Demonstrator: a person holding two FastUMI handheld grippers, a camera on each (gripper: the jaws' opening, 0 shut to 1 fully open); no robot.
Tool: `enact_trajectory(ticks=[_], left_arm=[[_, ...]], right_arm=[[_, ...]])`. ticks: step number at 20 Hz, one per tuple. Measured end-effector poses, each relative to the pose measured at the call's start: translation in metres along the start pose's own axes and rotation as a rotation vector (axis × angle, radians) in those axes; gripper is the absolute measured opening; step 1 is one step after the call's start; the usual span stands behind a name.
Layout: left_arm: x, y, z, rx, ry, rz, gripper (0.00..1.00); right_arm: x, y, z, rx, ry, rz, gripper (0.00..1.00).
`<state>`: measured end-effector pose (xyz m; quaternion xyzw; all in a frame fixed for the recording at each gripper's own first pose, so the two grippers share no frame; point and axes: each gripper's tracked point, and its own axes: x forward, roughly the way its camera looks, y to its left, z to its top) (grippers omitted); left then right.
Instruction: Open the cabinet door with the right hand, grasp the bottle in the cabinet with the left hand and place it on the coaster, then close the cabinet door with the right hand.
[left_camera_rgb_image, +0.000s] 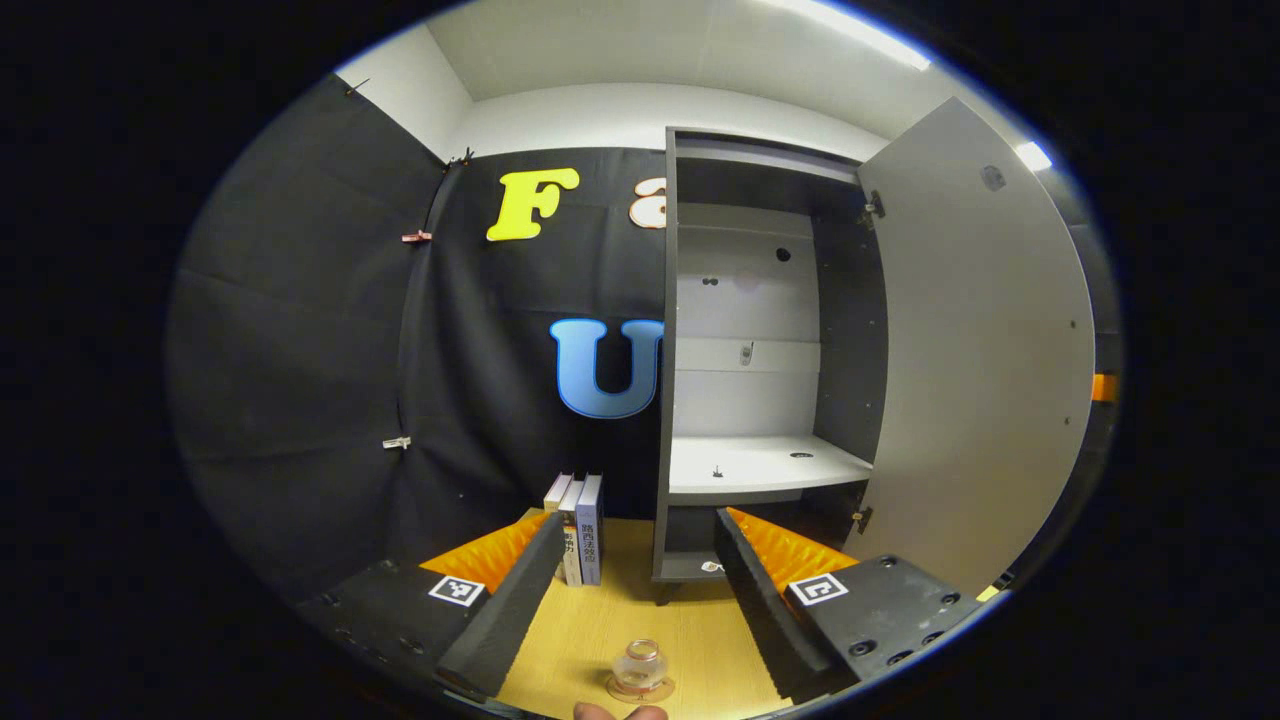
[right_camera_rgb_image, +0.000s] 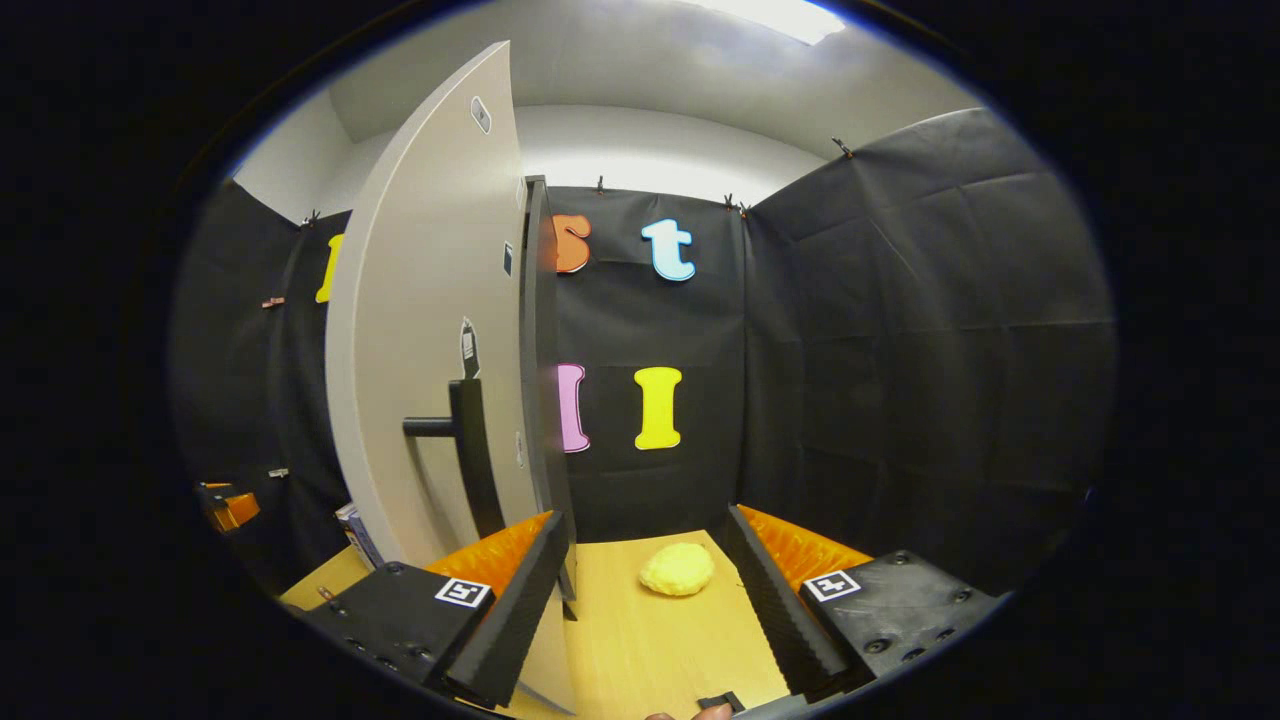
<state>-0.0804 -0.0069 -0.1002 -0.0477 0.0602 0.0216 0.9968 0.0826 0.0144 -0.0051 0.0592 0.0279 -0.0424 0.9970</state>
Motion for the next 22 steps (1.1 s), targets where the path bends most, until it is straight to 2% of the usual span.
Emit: enact_trajectory(ticks=[1, 2, 4, 7, 10, 13, 15, 16, 17, 22], left_arm=[[0.001, -0.003, 0.003, 0.003, 0.004, -0.007, 0.97], [0.003, -0.006, 0.005, 0.01, 0.006, -0.011, 0.95], [0.009, -0.008, 0.006, 0.026, 0.013, -0.02, 0.92], [0.016, -0.011, 0.012, 0.033, 0.006, -0.029, 0.95], [0.023, -0.009, 0.015, 0.039, 0.003, -0.037, 0.93], [0.025, -0.007, 0.021, 0.04, -0.008, -0.04, 0.95], [0.023, -0.002, 0.019, 0.047, -0.004, -0.033, 0.92], [0.022, 0.001, 0.019, 0.047, -0.005, -0.032, 0.95], [0.021, 0.004, 0.019, 0.047, -0.005, -0.029, 0.92], [0.011, 0.011, 0.017, 0.038, 0.0, -0.028, 0.92]], right_arm=[[0.0, -0.002, 0.0, -0.001, -0.001, -0.009, 0.92], [-0.001, -0.003, 0.002, -0.001, -0.005, -0.017, 0.95], [-0.004, 0.004, -0.003, 0.024, 0.013, -0.021, 0.96], [-0.007, 0.006, -0.002, 0.029, 0.002, -0.036, 0.96], [-0.01, 0.012, -0.005, 0.073, 0.007, -0.04, 0.97], [-0.013, 0.032, -0.01, 0.137, 0.034, 0.003, 0.97], [-0.016, 0.046, -0.01, 0.159, 0.042, 0.036, 0.97], [-0.015, 0.054, -0.011, 0.16, 0.044, 0.058, 0.97], [-0.016, 0.064, -0.012, 0.159, 0.048, 0.083, 0.97], [-0.011, 0.13, -0.019, 0.171, 0.071, 0.21, 0.98]])
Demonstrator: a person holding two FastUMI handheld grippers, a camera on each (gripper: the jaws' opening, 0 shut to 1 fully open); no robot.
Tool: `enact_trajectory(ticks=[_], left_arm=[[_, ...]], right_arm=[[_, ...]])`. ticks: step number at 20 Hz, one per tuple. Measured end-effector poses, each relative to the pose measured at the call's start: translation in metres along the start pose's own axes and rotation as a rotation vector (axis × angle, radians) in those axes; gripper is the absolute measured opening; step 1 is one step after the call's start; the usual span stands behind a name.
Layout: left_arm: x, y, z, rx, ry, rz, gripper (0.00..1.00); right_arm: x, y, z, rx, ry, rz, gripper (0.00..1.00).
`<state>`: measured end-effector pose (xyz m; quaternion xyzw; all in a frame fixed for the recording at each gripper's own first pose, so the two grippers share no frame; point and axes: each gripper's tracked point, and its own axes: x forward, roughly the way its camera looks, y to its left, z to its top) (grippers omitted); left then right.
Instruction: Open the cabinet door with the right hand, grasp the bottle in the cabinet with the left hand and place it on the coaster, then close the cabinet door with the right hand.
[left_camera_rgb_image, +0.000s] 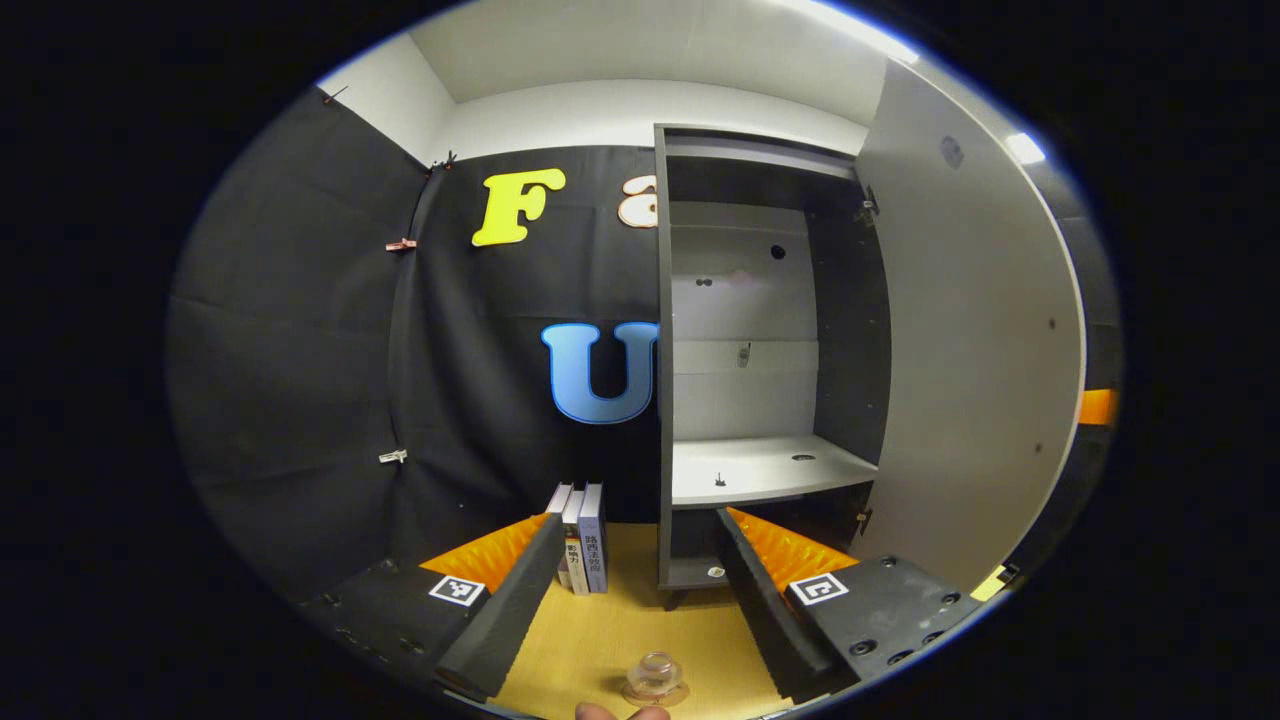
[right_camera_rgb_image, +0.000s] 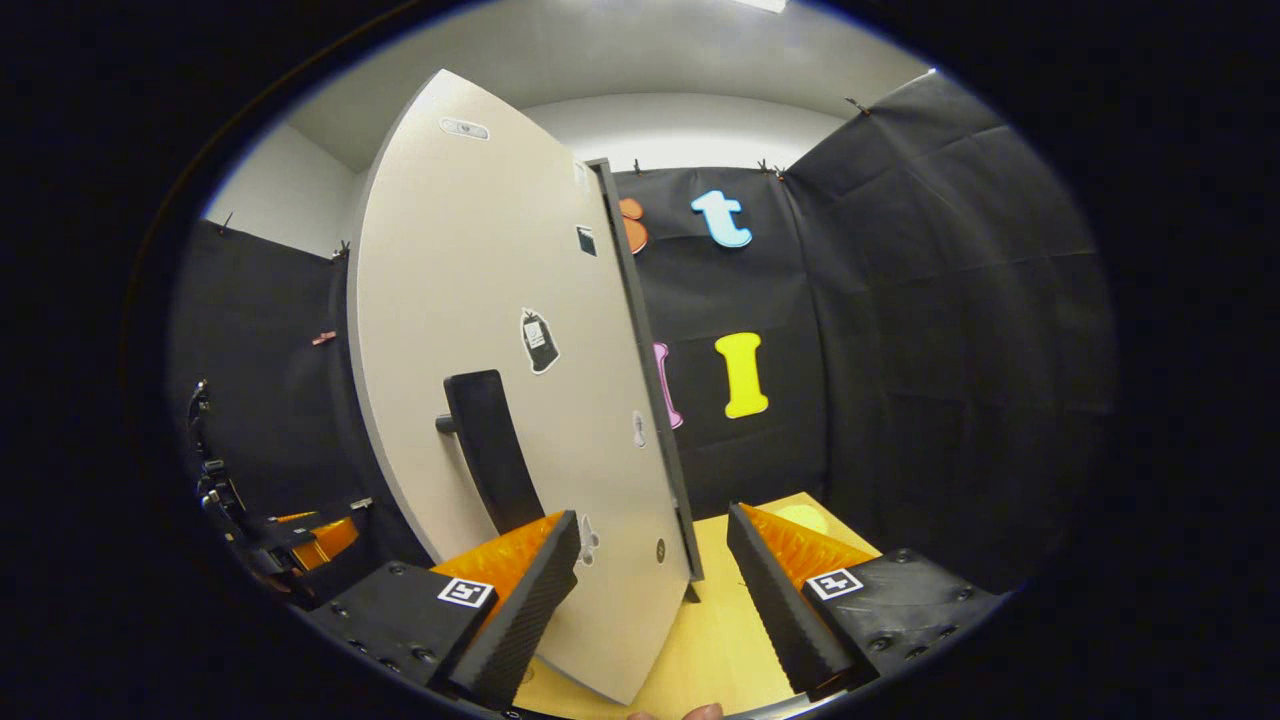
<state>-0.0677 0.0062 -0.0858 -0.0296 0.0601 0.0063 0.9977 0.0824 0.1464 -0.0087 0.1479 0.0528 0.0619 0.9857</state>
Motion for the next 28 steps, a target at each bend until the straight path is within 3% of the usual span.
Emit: enact_trajectory(ticks=[10, 13, 16, 23, 28], left_arm=[[-0.025, 0.02, -0.005, -0.024, 0.036, 0.045, 0.95], [-0.028, 0.023, -0.001, -0.025, 0.035, 0.059, 0.92], [-0.024, 0.017, 0.009, -0.011, 0.021, 0.054, 0.95], [-0.014, -0.013, 0.027, 0.009, -0.015, 0.003, 0.95], [-0.01, -0.027, 0.038, 0.011, -0.042, -0.033, 0.95]], right_arm=[[0.052, 0.121, -0.032, -0.047, 0.062, 0.259, 0.98], [0.048, 0.121, -0.03, -0.05, 0.046, 0.273, 0.98], [0.047, 0.121, -0.029, -0.059, 0.04, 0.26, 0.98], [0.046, 0.108, -0.02, -0.082, 0.002, 0.153, 0.98], [0.043, 0.065, -0.007, -0.116, -0.024, 0.065, 0.98]])
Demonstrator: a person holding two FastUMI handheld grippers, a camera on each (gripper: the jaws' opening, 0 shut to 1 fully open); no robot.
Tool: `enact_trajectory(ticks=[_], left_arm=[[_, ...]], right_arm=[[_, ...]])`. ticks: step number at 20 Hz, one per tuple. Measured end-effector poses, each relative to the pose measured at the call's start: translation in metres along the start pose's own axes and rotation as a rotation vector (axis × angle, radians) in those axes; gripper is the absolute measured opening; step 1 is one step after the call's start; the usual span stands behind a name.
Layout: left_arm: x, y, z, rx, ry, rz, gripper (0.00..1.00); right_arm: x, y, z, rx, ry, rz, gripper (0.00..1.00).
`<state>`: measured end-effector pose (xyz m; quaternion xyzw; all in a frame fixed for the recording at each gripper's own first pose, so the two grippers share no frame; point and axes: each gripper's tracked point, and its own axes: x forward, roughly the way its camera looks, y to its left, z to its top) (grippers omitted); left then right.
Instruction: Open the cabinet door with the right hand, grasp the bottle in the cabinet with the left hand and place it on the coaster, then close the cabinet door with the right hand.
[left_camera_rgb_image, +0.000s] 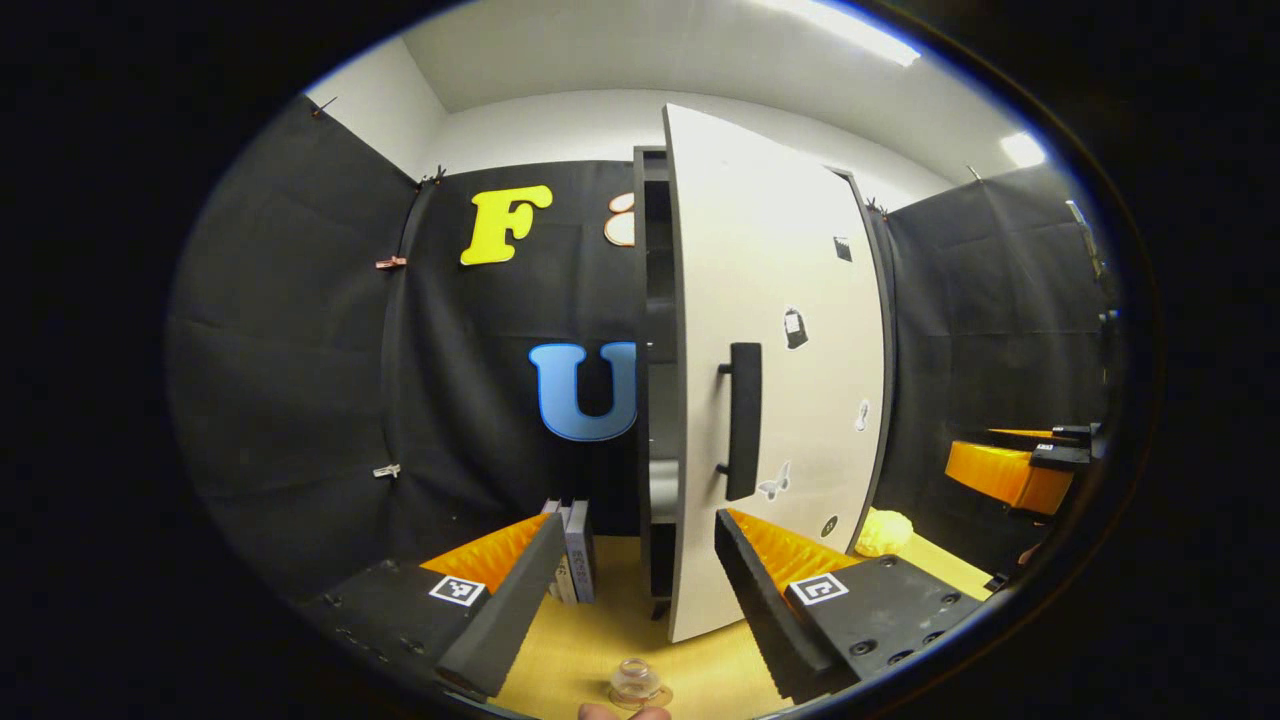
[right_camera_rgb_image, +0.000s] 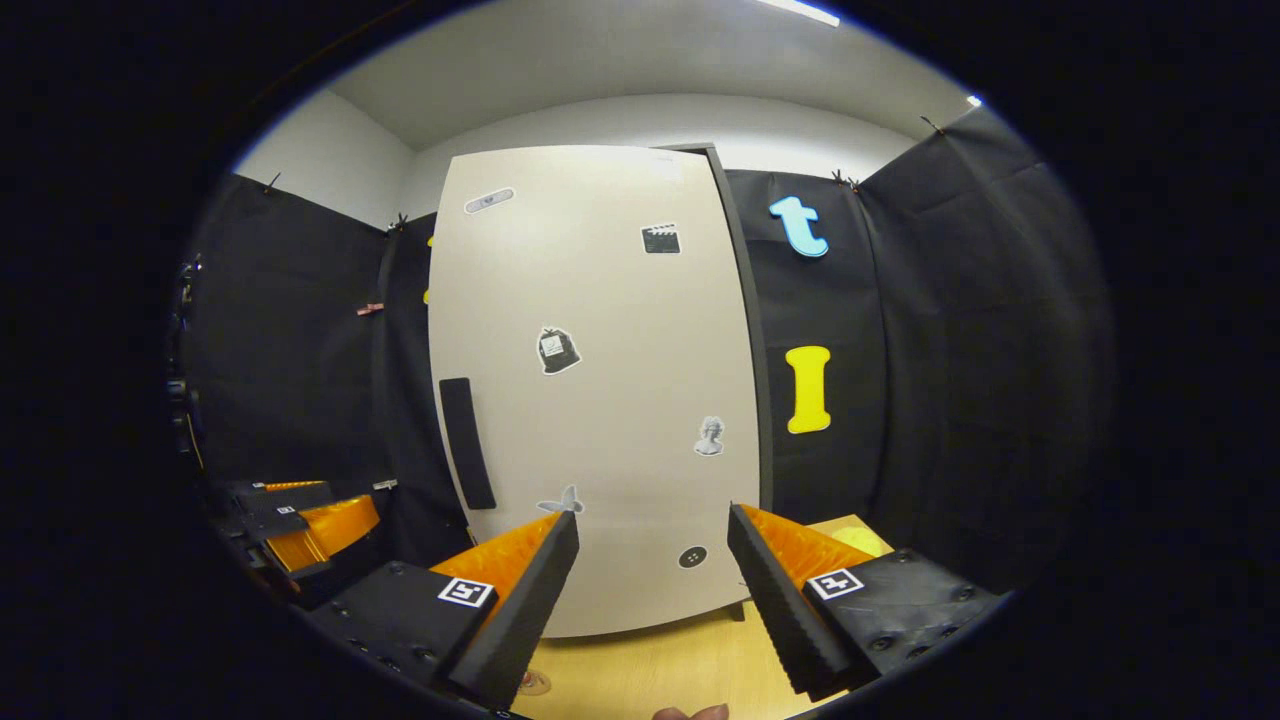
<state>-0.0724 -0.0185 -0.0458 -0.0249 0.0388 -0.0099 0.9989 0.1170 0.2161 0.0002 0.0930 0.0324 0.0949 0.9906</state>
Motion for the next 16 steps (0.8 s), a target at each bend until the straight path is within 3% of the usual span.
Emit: enact_trajectory(ticks=[6, 16], left_arm=[[0.003, -0.012, 0.003, 0.007, -0.013, -0.023, 0.95], [0.005, -0.021, 0.0, 0.001, -0.02, -0.041, 0.95]], right_arm=[[-0.007, -0.028, 0.001, -0.109, -0.019, -0.101, 0.98], [-0.019, -0.044, -0.009, -0.106, -0.006, -0.136, 0.98]])
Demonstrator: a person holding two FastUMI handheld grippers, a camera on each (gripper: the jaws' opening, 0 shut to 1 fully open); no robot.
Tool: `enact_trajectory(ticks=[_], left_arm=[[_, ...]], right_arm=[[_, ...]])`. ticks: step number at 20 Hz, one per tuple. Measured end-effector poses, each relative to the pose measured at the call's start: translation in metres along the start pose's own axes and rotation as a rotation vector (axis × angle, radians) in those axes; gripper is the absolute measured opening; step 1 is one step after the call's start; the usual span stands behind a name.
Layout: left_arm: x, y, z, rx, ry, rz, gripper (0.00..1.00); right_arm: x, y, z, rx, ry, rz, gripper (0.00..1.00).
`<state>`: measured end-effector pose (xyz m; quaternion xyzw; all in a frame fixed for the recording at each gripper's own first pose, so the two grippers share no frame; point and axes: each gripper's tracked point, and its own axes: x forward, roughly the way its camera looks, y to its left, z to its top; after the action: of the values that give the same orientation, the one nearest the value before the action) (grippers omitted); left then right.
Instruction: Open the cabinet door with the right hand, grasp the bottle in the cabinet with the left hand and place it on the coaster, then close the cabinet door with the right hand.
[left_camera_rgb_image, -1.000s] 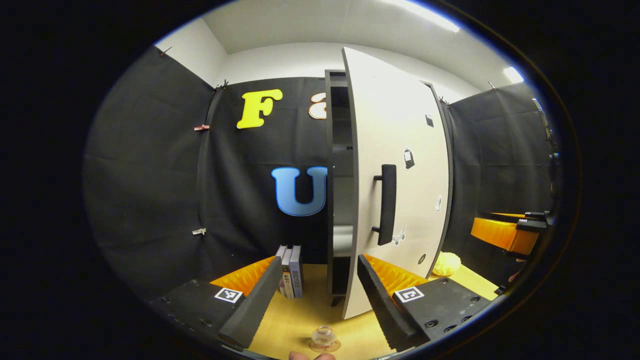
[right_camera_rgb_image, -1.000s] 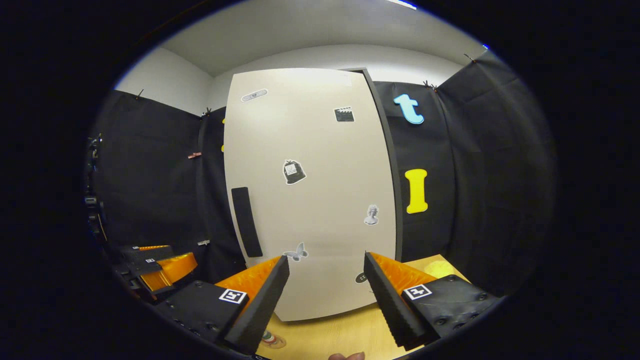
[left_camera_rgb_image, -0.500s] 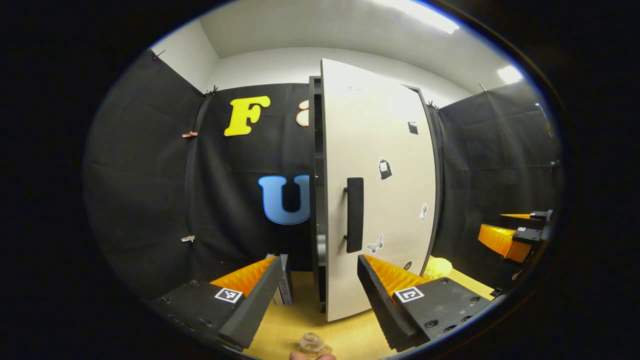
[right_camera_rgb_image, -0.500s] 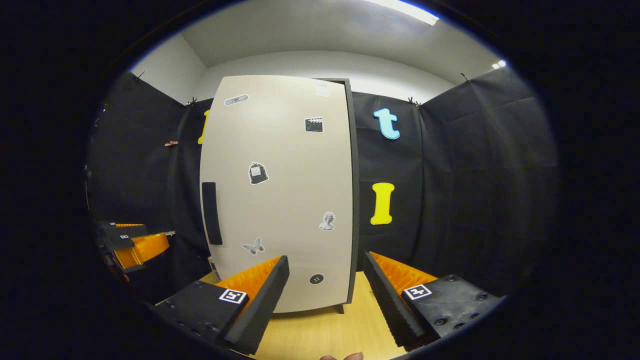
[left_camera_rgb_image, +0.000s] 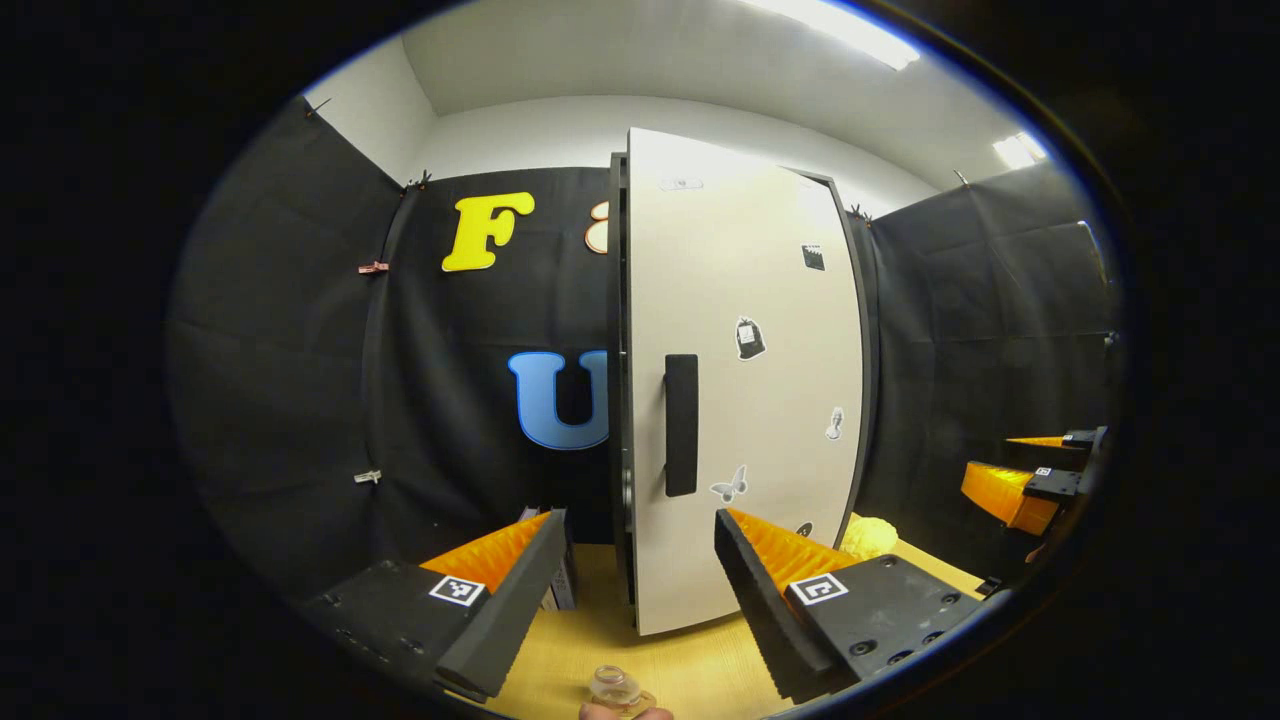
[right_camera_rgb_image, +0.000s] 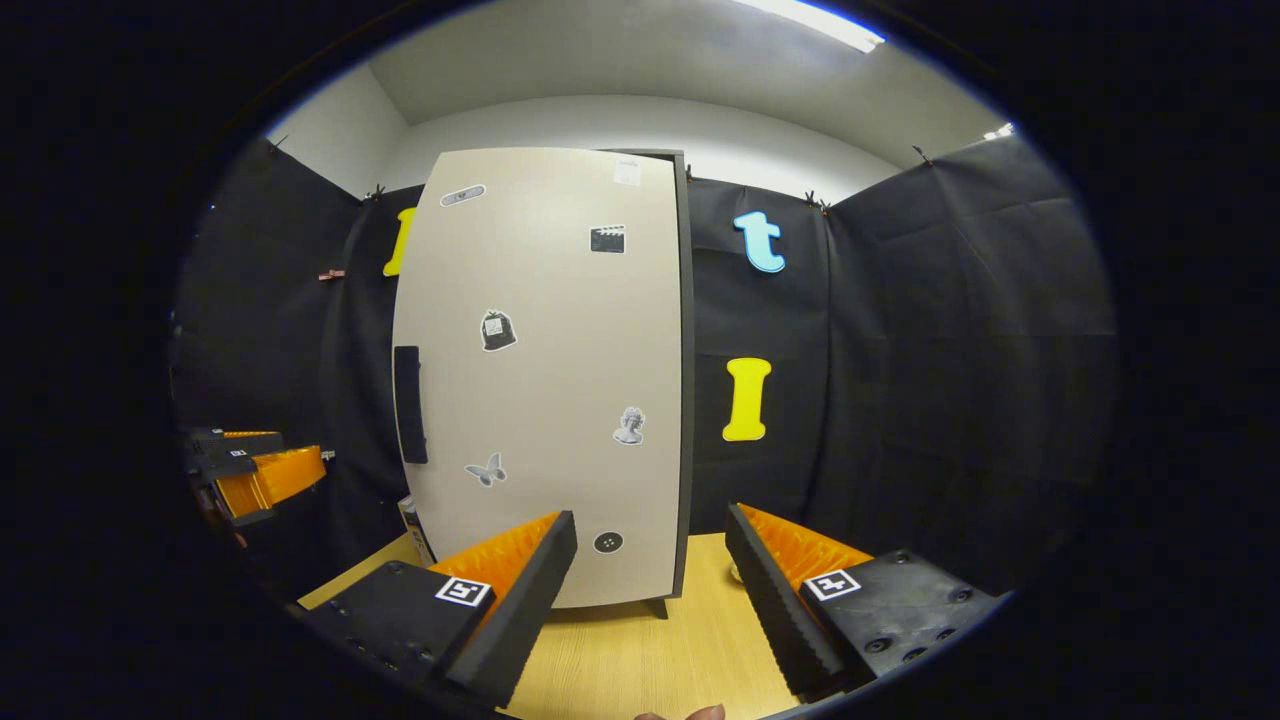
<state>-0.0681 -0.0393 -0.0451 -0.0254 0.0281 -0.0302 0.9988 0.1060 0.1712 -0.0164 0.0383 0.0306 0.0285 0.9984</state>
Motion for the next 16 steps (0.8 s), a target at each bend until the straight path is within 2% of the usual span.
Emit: enact_trajectory(ticks=[12, 16], left_arm=[[0.0035, -0.0078, 0.0041, 0.022, -0.011, -0.017, 0.92], [0.0063, -0.007, 0.0033, 0.017, -0.009, -0.016, 0.95]], right_arm=[[0.0055, -0.0029, -0.0004, -0.006, -0.004, -0.007, 0.98], [0.005, -0.0017, -0.0012, -0.015, -0.003, -0.001, 0.98]])
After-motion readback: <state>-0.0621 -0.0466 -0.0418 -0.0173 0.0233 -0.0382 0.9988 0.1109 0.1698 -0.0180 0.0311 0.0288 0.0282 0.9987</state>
